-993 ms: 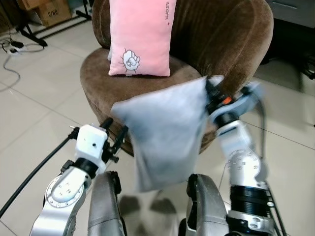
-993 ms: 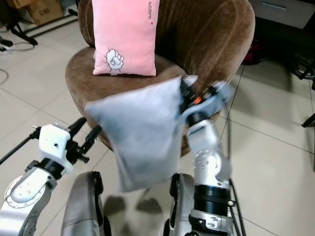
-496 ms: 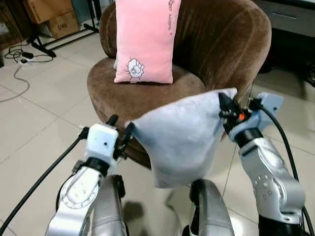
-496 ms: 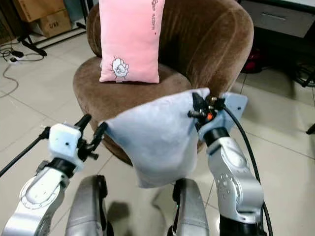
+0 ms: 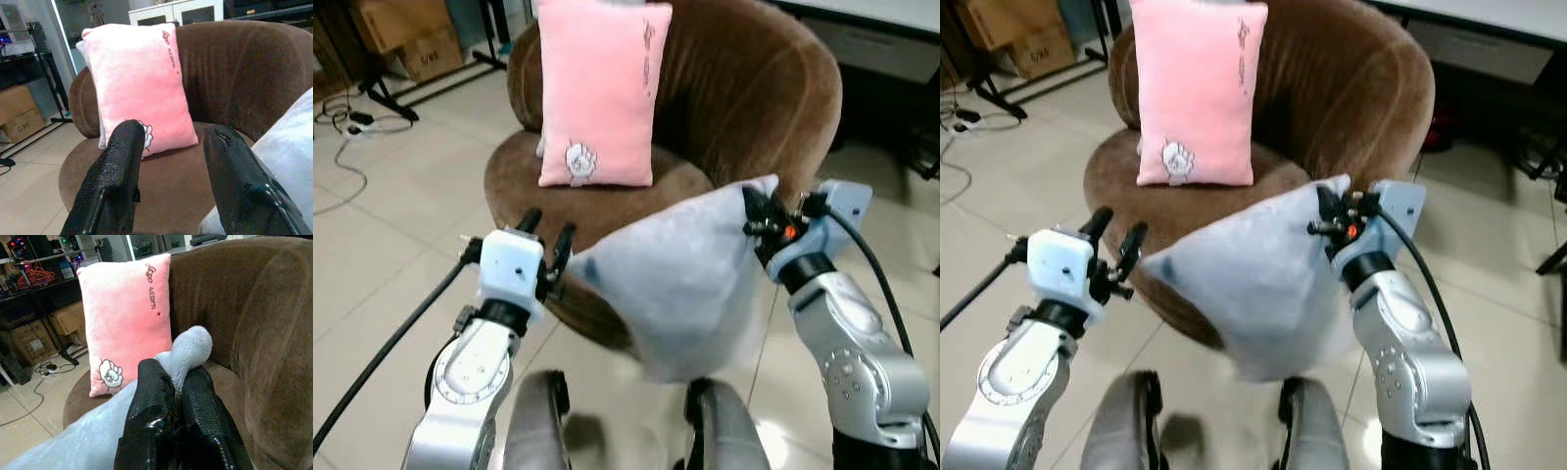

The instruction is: Move the pillow to the sofa from floor

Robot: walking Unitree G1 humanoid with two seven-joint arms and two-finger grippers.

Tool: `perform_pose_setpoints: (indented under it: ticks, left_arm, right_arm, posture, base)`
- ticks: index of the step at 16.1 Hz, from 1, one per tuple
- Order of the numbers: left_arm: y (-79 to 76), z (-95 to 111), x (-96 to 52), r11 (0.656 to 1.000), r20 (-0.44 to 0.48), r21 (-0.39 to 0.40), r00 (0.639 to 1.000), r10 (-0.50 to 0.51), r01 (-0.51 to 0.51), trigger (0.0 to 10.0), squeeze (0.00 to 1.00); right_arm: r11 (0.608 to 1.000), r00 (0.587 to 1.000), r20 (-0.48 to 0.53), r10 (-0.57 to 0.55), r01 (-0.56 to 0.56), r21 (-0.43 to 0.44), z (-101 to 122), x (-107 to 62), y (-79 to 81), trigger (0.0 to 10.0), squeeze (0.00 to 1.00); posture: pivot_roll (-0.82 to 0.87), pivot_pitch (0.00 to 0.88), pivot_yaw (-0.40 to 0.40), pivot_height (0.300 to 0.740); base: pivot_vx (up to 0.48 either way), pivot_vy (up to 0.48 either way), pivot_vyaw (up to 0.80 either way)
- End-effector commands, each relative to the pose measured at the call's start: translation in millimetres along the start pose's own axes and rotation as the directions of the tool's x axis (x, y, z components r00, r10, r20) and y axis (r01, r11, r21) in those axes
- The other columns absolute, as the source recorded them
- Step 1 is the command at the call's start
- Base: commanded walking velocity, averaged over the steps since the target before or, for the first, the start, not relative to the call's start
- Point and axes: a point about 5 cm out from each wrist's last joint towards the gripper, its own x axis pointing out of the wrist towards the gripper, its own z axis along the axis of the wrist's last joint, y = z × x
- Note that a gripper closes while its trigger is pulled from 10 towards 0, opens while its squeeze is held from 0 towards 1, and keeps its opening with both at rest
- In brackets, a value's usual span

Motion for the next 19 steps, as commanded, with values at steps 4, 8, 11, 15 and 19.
perform_pose_setpoints:
  ticks: [4,8,11,15,19]
  left_arm:
    - [24.3,-6.7,-3.0,0.995,-0.038,0.065,0.996,0.081,-0.078,10.0,0.00]
    - [41.7,-0.2,4.5,0.991,-0.022,0.075,0.993,0.114,-0.112,10.0,0.00]
    - [38.7,-0.7,4.4,0.992,-0.023,0.073,0.994,0.109,-0.107,10.0,0.00]
    - [34.7,-2.9,6.5,0.996,-0.031,0.058,0.997,0.070,-0.068,10.0,0.00]
    - [24.0,-6.5,19.9,0.998,-0.029,0.053,0.999,0.026,-0.024,10.0,0.00]
  right_arm:
    - [0.998,0.998,0.041,0.044,-0.045,0.033,5.0,6.2,19.1,10.0,0.00]
    - [0.994,0.995,0.072,0.063,-0.069,0.083,9.0,14.8,35.5,10.0,0.00]
    - [0.995,0.995,0.087,0.055,-0.062,0.081,13.0,19.0,32.2,10.0,0.00]
    - [0.997,0.996,0.086,0.026,-0.033,0.077,12.4,20.3,30.1,10.0,0.00]
    - [0.994,0.996,0.068,-0.066,0.060,0.090,5.4,13.2,13.2,10.0,0.00]
  posture:
    - [0.05,0.000,-0.050,0.690]
    - [0.06,0.000,-0.025,0.730]
    - [0.06,0.000,-0.039,0.740]
    - [0.04,0.000,-0.018,0.740]
    - [0.01,0.000,0.024,0.740]
  base:
    - [0.000,0.000,0.00]
    - [0.000,0.000,0.00]
    - [0.000,0.000,0.00]
    - [0.000,0.000,0.00]
    - [0.000,0.000,0.00]
